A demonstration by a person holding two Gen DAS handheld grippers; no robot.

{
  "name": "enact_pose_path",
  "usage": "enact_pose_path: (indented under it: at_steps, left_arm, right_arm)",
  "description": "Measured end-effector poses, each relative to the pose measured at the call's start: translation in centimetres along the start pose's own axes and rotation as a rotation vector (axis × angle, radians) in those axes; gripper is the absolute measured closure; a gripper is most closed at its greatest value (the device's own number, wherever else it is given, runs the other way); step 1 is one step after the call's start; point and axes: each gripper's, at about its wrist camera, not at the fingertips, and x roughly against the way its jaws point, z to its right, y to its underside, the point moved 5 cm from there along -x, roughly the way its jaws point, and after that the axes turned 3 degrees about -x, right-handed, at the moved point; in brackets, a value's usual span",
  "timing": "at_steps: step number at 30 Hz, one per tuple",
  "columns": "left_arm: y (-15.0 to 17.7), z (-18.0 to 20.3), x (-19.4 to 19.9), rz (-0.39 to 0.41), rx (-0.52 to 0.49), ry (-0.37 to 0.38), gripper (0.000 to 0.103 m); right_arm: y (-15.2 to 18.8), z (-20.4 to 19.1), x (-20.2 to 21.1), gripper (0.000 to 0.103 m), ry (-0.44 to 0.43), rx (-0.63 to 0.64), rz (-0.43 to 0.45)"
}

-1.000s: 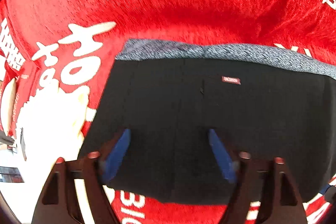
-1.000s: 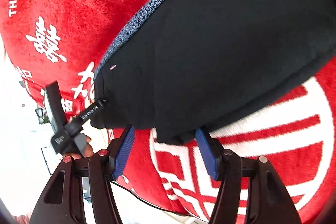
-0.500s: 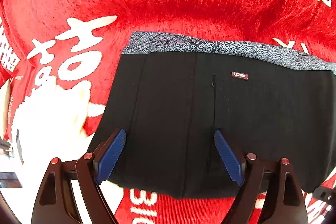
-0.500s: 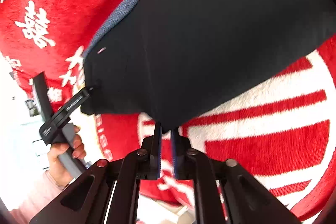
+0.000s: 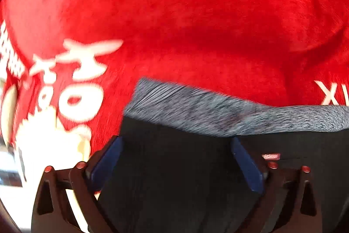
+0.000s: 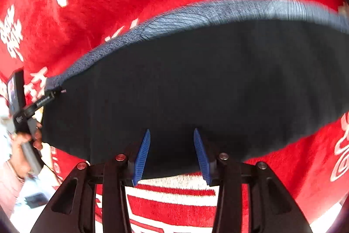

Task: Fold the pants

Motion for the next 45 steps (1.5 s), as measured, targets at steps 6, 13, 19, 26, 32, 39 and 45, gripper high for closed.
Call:
enact_pose_path:
  at_steps: [6, 13, 19, 26, 32, 39, 45]
  left_arm:
    - [0.6, 0.2, 4.3, -0.010, 0.011, 0.027, 0.002]
    - [3.2, 14.0, 12.3, 0.084, -0.216, 0.193, 0.002]
    - [4.6, 26.7, 13.6, 0.078, -0.226, 0.314, 0.002]
    - [7.0, 32.7, 9.3, -0.038, -0.205, 0.264, 0.002]
    - [7.3, 32.6, 9.7, 0.008, -0.172, 0.248, 0.001]
    - [7.4, 33.2, 9.8, 0.014, -0.173, 0.235, 0.000]
    - [7.2, 33.8, 10.3, 0.011, -0.176, 0.228, 0.000]
  right_arm:
    - [1.1, 0.4, 2.0, 0.057, -0.050, -0.001, 0.027]
    - [0.3, 5.9, 6.5, 0.058, -0.003, -0.111, 0.110]
    - [-3.4, 14.0, 10.0, 0.080, 0.144, -0.200, 0.212]
    - [-10.3, 16.2, 8.0, 0.080, 0.024, -0.087, 0.205]
    - [-14.5, 18.1, 5.5, 0.084, 0.096, 0.003, 0.212]
    - [-19.3, 28.3, 8.9, 0.086, 0.378, -0.082, 0.280]
    - [-15.2, 27.5, 12.4, 0.068, 0.301, -0.156, 0.290]
